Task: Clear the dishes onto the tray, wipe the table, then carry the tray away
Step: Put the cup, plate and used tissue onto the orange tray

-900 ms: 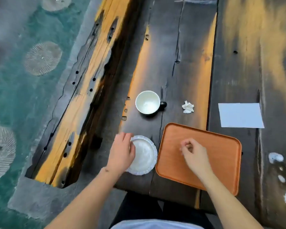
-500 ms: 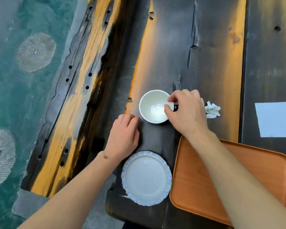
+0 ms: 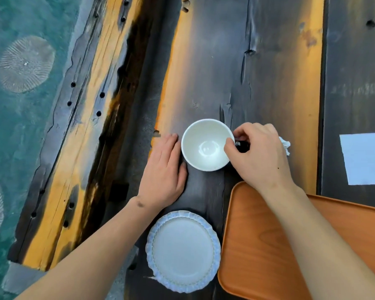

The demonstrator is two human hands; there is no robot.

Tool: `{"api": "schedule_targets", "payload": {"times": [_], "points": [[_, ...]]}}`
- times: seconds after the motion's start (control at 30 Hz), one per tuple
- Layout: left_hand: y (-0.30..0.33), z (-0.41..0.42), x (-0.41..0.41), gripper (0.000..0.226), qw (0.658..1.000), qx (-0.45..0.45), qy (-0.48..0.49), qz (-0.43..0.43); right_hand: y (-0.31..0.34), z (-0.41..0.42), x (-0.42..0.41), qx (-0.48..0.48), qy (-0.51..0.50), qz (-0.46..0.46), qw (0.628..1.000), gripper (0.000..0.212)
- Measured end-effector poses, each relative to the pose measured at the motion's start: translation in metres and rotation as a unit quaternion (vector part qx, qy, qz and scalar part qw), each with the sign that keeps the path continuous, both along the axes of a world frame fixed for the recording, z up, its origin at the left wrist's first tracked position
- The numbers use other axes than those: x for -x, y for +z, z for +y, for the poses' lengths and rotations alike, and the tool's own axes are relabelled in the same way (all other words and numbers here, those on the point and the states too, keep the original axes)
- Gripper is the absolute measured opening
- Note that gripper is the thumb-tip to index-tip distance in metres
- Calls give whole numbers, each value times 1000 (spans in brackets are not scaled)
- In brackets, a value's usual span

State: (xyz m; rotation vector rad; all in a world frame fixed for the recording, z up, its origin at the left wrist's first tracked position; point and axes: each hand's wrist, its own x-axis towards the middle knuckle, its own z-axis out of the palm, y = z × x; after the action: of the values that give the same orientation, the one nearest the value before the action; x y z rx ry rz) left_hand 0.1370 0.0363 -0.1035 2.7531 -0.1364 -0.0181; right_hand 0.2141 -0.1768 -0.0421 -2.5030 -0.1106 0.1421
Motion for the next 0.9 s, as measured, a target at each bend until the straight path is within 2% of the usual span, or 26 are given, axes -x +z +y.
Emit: {"api": "schedule_targets", "payload": {"times": [0.2,0.43,0.67,0.9], "points": [[-3,1,0,56,999,-37,-14,2,1,1,2,13,20,54,998,19],[0,-3,-2,61,996,-87,-11,13,7,11,-3,122,33,63,990,30],[1,-3,-2,60,994,-110,-3,14,20,-31,31,72,3,41,997,37],[1,-6,-3,60,994,-109,1,3,29,-76,95,61,-60,73,994,27]]}}
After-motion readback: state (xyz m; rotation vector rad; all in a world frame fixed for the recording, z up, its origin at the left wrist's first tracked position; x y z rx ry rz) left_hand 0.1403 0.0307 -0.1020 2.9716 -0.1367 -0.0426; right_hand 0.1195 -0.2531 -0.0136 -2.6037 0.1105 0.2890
